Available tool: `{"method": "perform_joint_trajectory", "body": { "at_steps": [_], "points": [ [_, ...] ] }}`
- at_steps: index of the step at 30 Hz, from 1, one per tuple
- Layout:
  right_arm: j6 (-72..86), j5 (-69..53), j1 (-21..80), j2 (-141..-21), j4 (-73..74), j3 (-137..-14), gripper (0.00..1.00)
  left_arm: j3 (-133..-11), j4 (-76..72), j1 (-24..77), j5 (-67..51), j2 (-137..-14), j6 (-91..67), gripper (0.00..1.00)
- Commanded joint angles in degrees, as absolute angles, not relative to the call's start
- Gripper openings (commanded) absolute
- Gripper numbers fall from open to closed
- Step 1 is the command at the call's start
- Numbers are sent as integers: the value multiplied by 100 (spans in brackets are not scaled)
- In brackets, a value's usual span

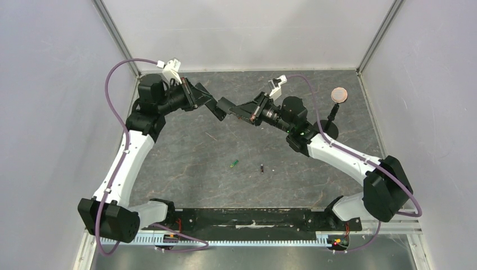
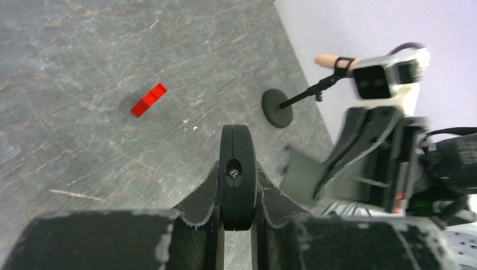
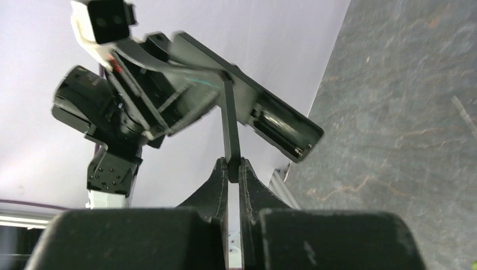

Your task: Load the batteries into the remote control

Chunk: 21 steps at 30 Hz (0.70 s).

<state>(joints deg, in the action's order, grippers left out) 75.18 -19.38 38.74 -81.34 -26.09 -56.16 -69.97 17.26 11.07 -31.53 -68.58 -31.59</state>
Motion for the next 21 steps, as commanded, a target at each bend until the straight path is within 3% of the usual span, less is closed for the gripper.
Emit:
{"method": "perform_joint_trajectory", "body": {
  "at_steps": [1, 11, 21],
  "points": [
    [6876, -1496, 3742, -7470, -3281, -5501, 0, -6630, 1714, 1135, -2786, -6628, -2558, 2],
    [4280, 1080, 3713, -6836, 55, -5614, 0, -5664, 1076, 1134, -2837, -6210, -2077, 2],
    [3345, 2069, 3722, -7874, 1386, -4969, 0, -5398, 539, 1134, -3668, -5974, -2056, 2]
  ]
}}
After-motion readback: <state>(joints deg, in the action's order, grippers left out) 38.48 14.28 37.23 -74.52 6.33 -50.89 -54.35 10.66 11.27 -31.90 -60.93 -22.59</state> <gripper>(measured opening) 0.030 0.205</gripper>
